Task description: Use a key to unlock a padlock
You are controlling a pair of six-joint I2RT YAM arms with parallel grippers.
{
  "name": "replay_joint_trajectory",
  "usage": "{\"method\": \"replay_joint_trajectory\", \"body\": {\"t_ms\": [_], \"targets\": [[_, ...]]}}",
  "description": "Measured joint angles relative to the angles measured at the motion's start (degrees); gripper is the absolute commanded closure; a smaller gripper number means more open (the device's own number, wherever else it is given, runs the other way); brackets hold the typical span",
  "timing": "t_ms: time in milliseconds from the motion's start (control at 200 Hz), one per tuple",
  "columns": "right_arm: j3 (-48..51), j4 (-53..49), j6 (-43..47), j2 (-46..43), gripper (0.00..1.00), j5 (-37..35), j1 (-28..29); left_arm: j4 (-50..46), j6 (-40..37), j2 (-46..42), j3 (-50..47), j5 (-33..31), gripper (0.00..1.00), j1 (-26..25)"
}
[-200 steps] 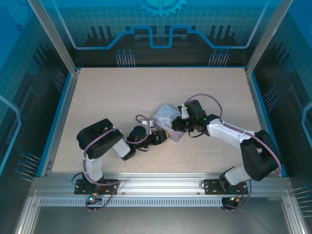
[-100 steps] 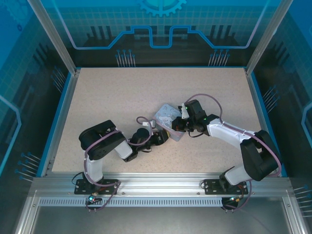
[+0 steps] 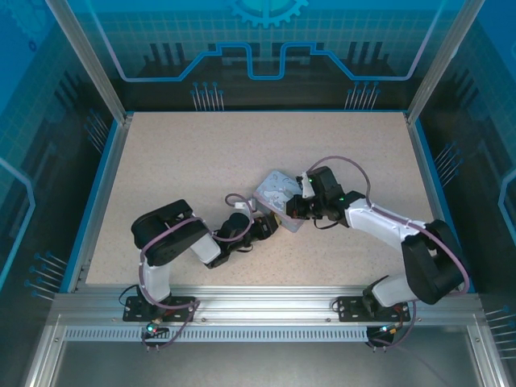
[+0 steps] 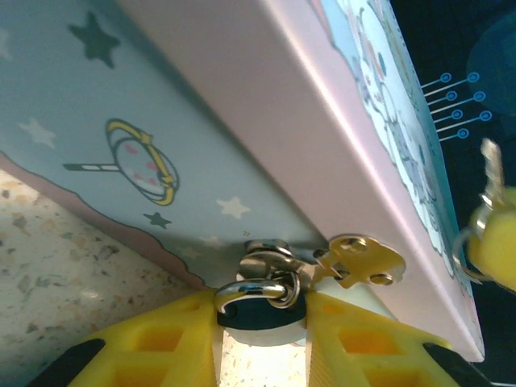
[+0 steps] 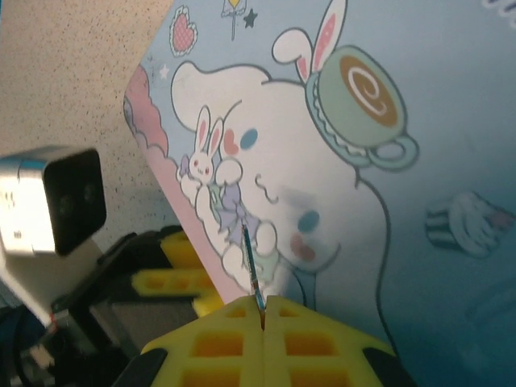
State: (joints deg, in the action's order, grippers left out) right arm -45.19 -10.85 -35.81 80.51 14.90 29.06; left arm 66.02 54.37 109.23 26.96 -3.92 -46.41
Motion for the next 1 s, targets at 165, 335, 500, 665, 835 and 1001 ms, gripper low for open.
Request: {"method": "replay_joint_trajectory", "body": {"t_ms": [165, 335, 500, 665, 835, 1001], "targets": [[2.27, -2.49, 6.14, -9.86, 1.0, -0.76, -0.9, -5.75, 2.47, -4.66, 0.0, -0.39, 0.8, 0.0], [8.52, -2.29, 12.33, -18.73, 1.0, -0.44, -0.92, -9.49, 6.88, -9.6, 0.0, 0.2, 0.85, 0.0], [15.98, -1.97, 16.11, -23.67, 1.0, -0.37, 1.01, -10.88, 10.51, -11.39, 0.0, 1.62, 0.87, 0.0], [17.11, -1.01, 19.08, -23.89, 1.0, -1.03, 3.41, -11.93, 12.26, -12.0, 0.0, 2.84, 0.88, 0.0], [16.94, 0.46, 21.75, -20.15, 1.0, -2.29, 5.64, -12.44, 13.14, -12.83, 0.0, 3.34, 0.88, -0.11], [15.1, 0.9, 23.43, -14.45, 1.0, -5.2, 8.0, -13.0, 13.22, -13.35, 0.0, 3.39, 0.88, -0.17]]}}
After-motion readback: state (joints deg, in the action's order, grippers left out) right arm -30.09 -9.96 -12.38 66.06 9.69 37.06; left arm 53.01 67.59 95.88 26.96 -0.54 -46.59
